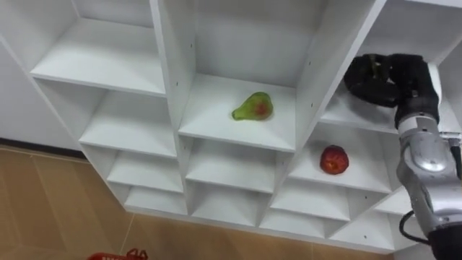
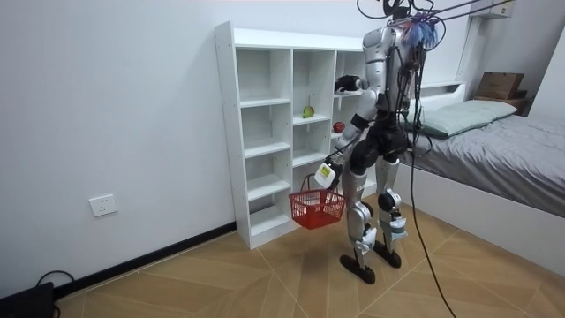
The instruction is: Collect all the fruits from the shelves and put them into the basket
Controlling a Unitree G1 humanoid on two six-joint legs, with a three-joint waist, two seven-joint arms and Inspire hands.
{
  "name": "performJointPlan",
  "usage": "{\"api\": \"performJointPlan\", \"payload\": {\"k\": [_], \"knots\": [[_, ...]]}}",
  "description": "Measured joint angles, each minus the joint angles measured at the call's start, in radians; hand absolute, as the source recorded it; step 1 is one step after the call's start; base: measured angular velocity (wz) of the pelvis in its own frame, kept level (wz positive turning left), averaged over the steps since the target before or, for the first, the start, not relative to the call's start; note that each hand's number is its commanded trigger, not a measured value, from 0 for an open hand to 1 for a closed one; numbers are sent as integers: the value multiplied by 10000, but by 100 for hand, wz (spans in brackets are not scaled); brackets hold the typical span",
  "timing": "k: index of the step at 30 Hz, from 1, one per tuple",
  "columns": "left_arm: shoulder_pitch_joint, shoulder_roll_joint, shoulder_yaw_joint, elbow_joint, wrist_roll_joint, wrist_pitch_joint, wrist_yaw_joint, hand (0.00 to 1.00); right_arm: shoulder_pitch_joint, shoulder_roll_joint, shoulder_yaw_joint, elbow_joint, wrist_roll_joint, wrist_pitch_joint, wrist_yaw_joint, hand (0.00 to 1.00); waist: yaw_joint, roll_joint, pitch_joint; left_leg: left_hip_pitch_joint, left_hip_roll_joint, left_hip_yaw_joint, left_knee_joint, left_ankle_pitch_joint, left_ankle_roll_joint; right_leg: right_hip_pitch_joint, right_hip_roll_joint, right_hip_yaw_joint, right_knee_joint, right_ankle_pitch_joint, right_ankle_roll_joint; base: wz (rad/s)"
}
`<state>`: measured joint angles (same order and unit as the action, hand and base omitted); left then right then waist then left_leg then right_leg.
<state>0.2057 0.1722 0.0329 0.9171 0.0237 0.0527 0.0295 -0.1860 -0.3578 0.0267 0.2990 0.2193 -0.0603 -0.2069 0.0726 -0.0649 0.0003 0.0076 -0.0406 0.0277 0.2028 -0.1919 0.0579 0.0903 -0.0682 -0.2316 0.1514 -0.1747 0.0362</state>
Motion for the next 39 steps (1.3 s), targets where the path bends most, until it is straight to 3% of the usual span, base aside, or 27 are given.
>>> {"api": "performJointPlan", "payload": {"k": [4,11,16,24,32,34,37,39], "knots": [[-90,-99,-1,-271,-312,-378,169,100,801,219,-31,-1234,-65,-1,231,100,-268,86,1,139,44,257,-129,11,9,-27,10,188,17,4,-7,-18],[-470,-351,-188,-592,-317,-606,281,100,1877,728,-183,-2681,-846,-77,507,100,-696,40,-11,220,115,534,-220,9,7,-117,74,554,37,30,-41,-14],[-970,-389,-972,-728,-897,-895,284,100,2608,1243,57,-3041,-1261,-177,1011,100,-764,51,-9,193,165,864,-337,16,-4,-421,125,905,197,49,-65,-21],[-1629,-444,-1551,-1346,-1495,-900,158,100,2680,1393,625,-3183,-2317,-419,1177,100,-972,102,-3,137,246,1101,-357,18,-11,-585,182,1052,210,100,-99,-9],[-2286,-483,-2064,-1725,-1521,-984,-121,100,2835,1595,1784,-2581,-3306,-329,1667,100,-914,203,14,-599,296,1322,-73,26,-21,-1343,189,1237,391,155,-150,-6],[-2392,-470,-2173,-1726,-1526,-1011,-117,100,2798,1603,2001,-2425,-3472,-337,1670,100,-887,239,35,-697,306,1326,-29,26,-21,-1438,197,1260,400,183,-148,-2],[-2572,-502,-2402,-1727,-1724,-1065,-208,100,2578,1634,2420,-1668,-3920,-350,1697,100,-782,419,145,-784,328,1353,-21,23,-16,-1625,212,1328,531,212,-148,-9],[-2743,-559,-2521,-1753,-1905,-1075,-276,100,2540,1636,2549,-1399,-3921,-348,1757,100,-642,505,146,-971,340,1361,39,24,-15,-1810,221,1343,560,226,-164,-4]]}}
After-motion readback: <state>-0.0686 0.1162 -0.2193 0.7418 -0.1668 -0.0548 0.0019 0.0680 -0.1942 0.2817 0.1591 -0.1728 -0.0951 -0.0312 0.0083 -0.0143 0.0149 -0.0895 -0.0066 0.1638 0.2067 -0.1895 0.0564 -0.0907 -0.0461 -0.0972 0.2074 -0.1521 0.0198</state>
